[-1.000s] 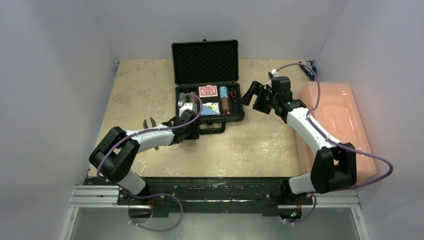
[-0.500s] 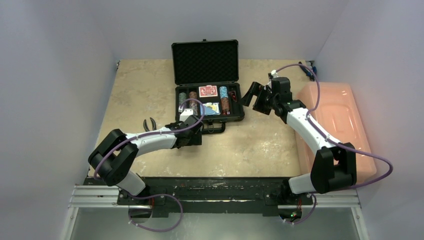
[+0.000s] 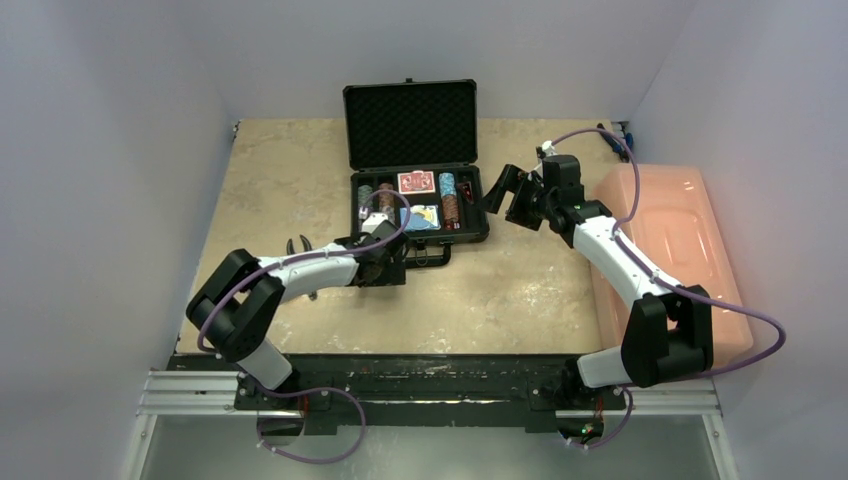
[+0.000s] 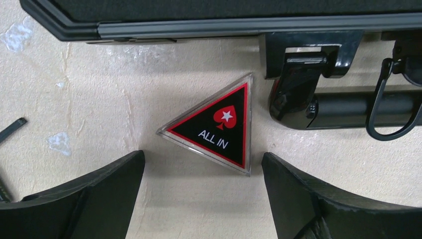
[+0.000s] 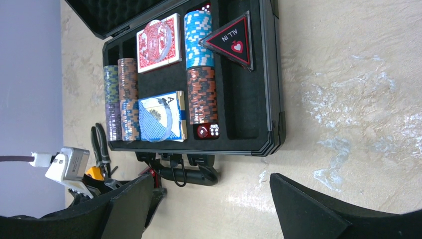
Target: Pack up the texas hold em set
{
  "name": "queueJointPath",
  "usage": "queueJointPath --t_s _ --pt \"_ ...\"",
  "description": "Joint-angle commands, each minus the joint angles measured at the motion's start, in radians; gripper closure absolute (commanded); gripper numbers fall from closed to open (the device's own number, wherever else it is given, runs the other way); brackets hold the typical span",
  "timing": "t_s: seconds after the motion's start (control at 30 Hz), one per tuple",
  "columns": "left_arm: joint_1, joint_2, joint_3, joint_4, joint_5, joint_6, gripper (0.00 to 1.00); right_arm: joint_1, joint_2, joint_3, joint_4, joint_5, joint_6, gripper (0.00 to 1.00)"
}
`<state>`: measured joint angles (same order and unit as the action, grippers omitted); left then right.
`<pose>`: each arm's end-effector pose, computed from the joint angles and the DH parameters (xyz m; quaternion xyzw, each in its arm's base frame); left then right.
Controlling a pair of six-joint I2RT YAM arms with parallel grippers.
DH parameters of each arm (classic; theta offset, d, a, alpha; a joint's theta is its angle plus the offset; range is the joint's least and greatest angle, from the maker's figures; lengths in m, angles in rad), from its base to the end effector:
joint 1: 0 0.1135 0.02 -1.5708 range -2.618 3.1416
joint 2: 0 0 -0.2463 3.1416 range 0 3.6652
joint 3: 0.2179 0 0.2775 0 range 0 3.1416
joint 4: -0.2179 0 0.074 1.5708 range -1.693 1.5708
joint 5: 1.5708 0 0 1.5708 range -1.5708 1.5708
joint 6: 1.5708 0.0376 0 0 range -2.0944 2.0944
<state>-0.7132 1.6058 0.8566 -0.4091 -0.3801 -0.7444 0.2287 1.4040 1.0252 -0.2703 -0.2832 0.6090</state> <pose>0.2447 -0.1933 0.1193 -0.0537 0.9605 0.0040 0.2732 0.3295 0.0875 0.2454 0.1060 0.8826 0.2945 0.3508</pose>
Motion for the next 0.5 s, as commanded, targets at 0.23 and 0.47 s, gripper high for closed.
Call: queueJointPath --t_s 0.23,0.47 --pt "0.029 0.108 0.012 -0.022 -0.003 0.065 0.15 0.004 -0.034 -0.001 0.017 -0.028 -0.017 0.09" --pt "0.041 0.139 0.022 -0.001 -0.008 0.079 0.16 0.004 -0.032 -0.004 0.017 -0.03 -0.016 0.09"
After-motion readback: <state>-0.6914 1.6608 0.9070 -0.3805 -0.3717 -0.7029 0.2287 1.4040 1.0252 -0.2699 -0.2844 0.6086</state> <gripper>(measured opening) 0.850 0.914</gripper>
